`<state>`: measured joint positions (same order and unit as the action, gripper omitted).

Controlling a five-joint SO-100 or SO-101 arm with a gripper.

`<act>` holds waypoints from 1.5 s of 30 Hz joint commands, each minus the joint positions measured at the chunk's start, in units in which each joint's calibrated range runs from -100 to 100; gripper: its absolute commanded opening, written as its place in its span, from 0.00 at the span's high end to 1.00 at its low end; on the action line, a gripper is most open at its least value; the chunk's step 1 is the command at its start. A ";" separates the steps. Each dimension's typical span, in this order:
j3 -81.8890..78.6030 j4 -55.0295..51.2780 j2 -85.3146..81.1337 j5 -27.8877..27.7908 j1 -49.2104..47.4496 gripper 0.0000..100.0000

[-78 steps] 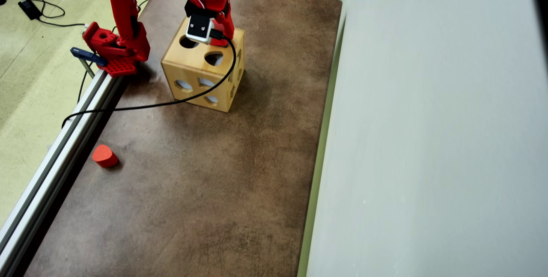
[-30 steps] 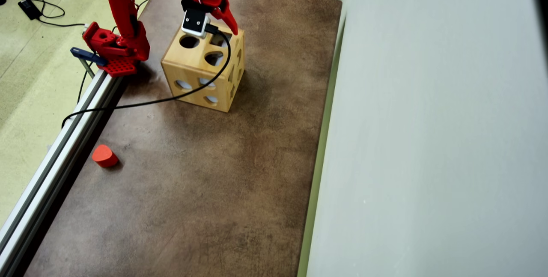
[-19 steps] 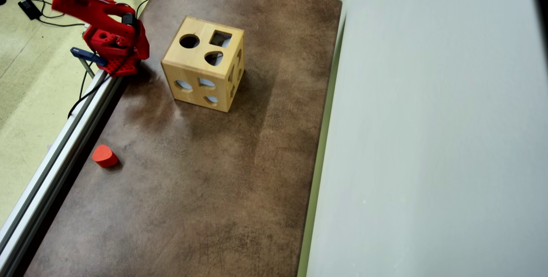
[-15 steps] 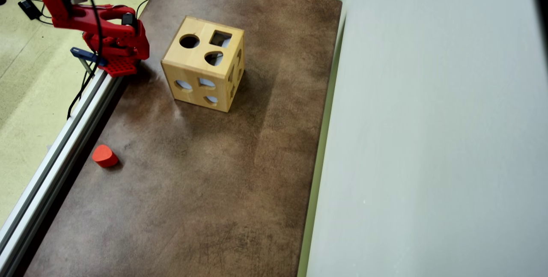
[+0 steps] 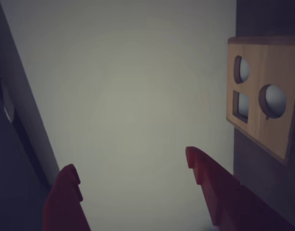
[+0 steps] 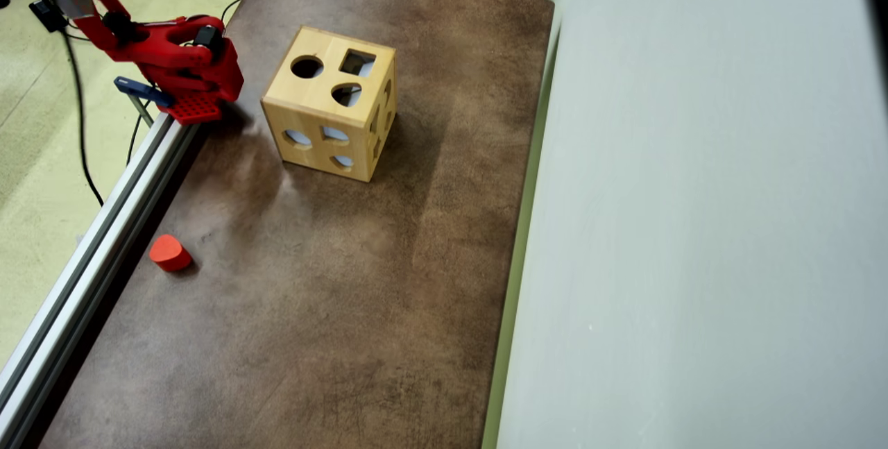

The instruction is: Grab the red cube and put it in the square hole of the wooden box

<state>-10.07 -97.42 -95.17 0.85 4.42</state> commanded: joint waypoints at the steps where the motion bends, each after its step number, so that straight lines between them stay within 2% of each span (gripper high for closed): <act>1: -0.31 -0.81 0.27 -0.39 2.19 0.65; 6: -2.19 -0.81 0.18 -0.39 2.19 0.69; 13: -3.53 -0.81 0.18 -0.49 2.19 0.96; 15: -5.85 -0.81 0.18 -0.54 2.19 1.00; 19: -9.88 -0.89 0.10 -0.68 2.19 0.97; 45: -10.50 -0.57 -0.07 -0.34 2.19 0.97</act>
<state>-20.45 -97.90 -95.51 0.56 6.72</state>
